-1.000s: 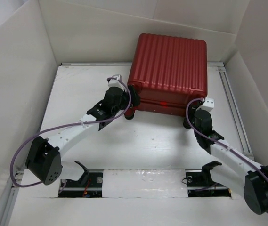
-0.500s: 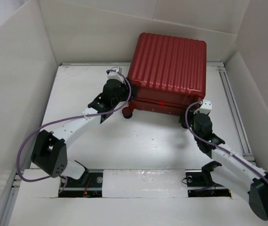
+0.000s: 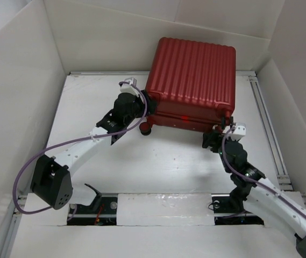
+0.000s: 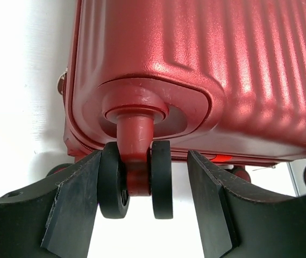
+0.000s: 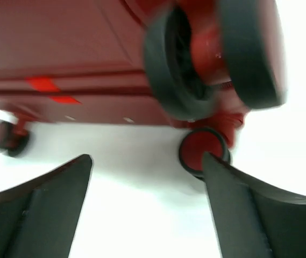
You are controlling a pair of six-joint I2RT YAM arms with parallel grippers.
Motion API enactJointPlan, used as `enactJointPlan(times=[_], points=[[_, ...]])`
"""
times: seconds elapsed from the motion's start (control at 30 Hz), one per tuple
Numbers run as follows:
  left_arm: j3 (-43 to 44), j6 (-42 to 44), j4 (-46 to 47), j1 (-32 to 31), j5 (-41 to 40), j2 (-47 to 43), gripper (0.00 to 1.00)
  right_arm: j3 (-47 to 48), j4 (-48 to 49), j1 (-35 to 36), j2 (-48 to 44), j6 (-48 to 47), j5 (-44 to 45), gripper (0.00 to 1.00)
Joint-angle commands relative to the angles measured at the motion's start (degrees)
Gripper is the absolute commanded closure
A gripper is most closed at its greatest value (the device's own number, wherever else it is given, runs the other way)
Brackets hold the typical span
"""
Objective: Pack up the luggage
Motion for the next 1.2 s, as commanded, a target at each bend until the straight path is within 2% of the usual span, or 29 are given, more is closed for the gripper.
enactJointPlan(times=[0.0, 0.17, 0.37, 0.47, 0.5, 0.53, 0.6, 0.63, 0.67, 0.7, 0.93, 0.97, 1.0, 1.07, 1.17], points=[[-0.87, -0.82, 2.69, -0.32, 2.51, -2.24, 0.42, 4.57, -1.34, -0.63, 7.89, 0.62, 4.5, 0.15], [-2.63, -1.35, 3.84, -0.32, 2.51, -2.24, 0.43, 9.15, 1.03, -4.41, 19.76, 0.01, 3.73, 0.27], [-3.25, -1.35, 5.59, -0.32, 3.13, -2.24, 0.44, 11.35, 5.24, -6.88, 21.62, -1.31, 4.78, 0.27], [-3.25, -1.35, 6.12, -0.32, 3.83, -2.24, 0.45, 11.87, 9.72, -8.89, 24.69, -4.03, 1.72, 0.37], [-3.25, -1.35, 6.12, -0.32, 4.35, -2.24, 0.47, 11.88, 10.69, -9.42, 25.57, -4.65, 1.71, 0.42], [-3.25, -1.35, 6.73, -0.32, 4.36, -2.24, 0.47, 12.4, 12.7, -9.43, 27.15, -5.35, 1.18, 0.55], [-3.77, -1.35, 6.74, -0.32, 4.88, -2.24, 0.47, 12.41, 14.21, -9.43, 28.39, -5.36, 1.18, 0.7], [-3.77, -1.35, 6.74, -0.32, 4.89, -2.24, 0.48, 12.41, 15.0, -9.43, 29.0, -5.96, 1.18, 0.88], [-3.77, -1.35, 6.74, -0.32, 4.89, -1.72, 0.48, 12.41, 16.92, -9.43, 29.01, -5.97, 1.18, 0.97], [-3.77, -1.35, 7.26, -0.32, 4.89, -1.71, 0.49, 11.45, 17.98, -9.43, 29.01, -6.49, 0.48, 1.0], [-3.77, -1.35, 8.58, -0.32, 5.93, -1.1, 0.53, 7.4, 21.42, -7.59, 22.86, -7.55, 1.27, 1.0], [-3.77, -1.35, 9.11, -0.32, 6.46, -0.58, 0.62, 6.87, 21.42, -7.58, 22.33, -7.55, 0.75, 1.0], [-3.77, -0.82, 9.11, -0.32, 6.47, -0.57, 0.65, 6.87, 21.42, -6.8, 21.63, -8.07, 0.74, 1.0], [-2.46, -0.82, 9.11, -0.32, 7.17, -0.04, 0.71, 6.87, 19.41, -4.77, 21.62, -8.08, 2.57, 1.0], [-2.46, -0.82, 7.8, -0.32, 5.42, -0.74, 0.69, 8.53, 13.52, -4.76, 21.01, -6.67, 4.53, 1.0]])
